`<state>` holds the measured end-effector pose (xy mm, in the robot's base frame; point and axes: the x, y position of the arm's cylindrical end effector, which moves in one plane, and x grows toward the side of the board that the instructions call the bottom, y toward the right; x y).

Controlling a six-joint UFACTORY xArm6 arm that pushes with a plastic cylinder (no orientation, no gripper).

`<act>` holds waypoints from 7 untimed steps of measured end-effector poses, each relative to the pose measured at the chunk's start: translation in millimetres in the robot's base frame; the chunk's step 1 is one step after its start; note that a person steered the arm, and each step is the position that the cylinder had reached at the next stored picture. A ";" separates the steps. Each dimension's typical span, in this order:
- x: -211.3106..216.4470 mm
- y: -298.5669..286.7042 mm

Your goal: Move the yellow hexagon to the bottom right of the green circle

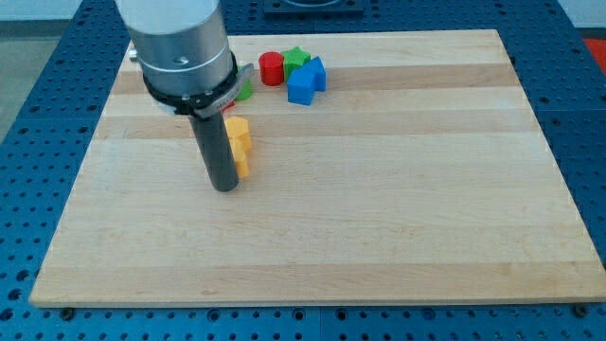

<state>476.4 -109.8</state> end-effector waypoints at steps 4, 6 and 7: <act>-26.1 8.3; -52.3 30.6; -51.8 30.8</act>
<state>424.6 -79.0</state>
